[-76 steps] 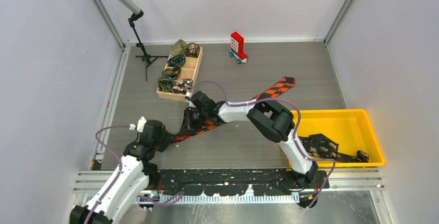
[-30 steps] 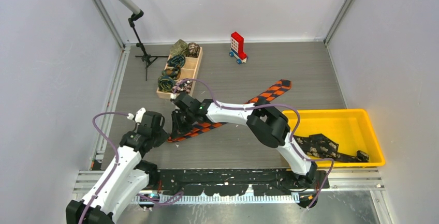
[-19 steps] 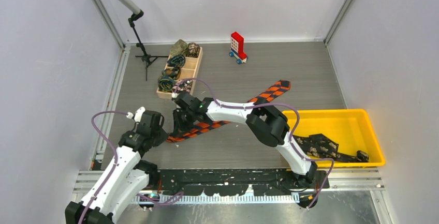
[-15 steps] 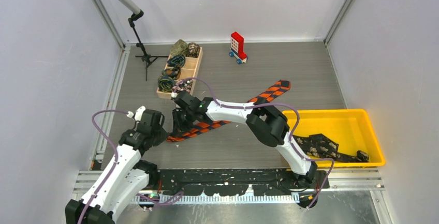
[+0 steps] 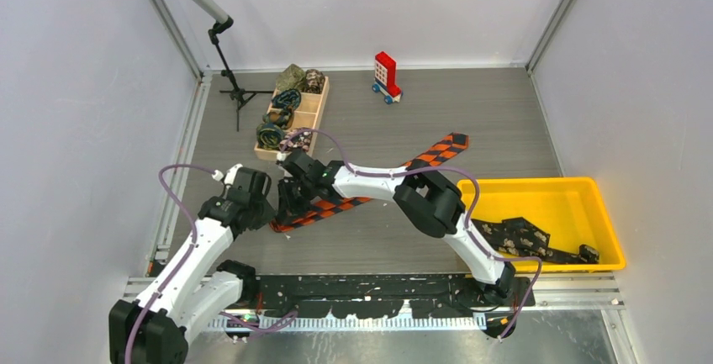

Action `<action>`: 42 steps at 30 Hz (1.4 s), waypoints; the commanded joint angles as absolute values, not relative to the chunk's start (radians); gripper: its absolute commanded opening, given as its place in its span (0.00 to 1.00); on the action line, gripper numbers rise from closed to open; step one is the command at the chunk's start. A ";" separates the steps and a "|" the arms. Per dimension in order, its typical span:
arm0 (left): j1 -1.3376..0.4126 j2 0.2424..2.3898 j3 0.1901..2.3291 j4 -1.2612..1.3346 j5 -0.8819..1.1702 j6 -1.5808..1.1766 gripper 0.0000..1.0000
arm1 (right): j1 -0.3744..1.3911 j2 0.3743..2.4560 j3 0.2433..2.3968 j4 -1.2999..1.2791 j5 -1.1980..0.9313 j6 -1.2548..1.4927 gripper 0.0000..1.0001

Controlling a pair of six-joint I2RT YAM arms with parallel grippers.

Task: Roll the ties
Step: Roll the tie at the center of the board.

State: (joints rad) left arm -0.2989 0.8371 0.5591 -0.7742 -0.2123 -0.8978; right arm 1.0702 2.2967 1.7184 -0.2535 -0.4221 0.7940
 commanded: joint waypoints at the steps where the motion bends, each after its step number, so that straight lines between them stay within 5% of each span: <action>1: -0.307 0.881 0.611 -0.709 -0.184 -0.850 0.00 | 1.058 2.304 1.713 -0.100 -0.527 0.844 0.13; 14: -0.433 1.031 0.577 -0.600 -0.239 -0.886 0.00 | 1.016 2.314 1.603 0.071 -0.618 0.913 0.13; 35: -0.480 1.084 0.523 -0.545 -0.258 -0.900 0.00 | 0.951 2.105 1.470 -0.128 -0.499 0.787 0.13; 42: -0.483 1.051 0.523 -0.546 -0.254 -0.903 0.26 | 0.946 2.102 1.482 -0.133 -0.500 0.788 0.13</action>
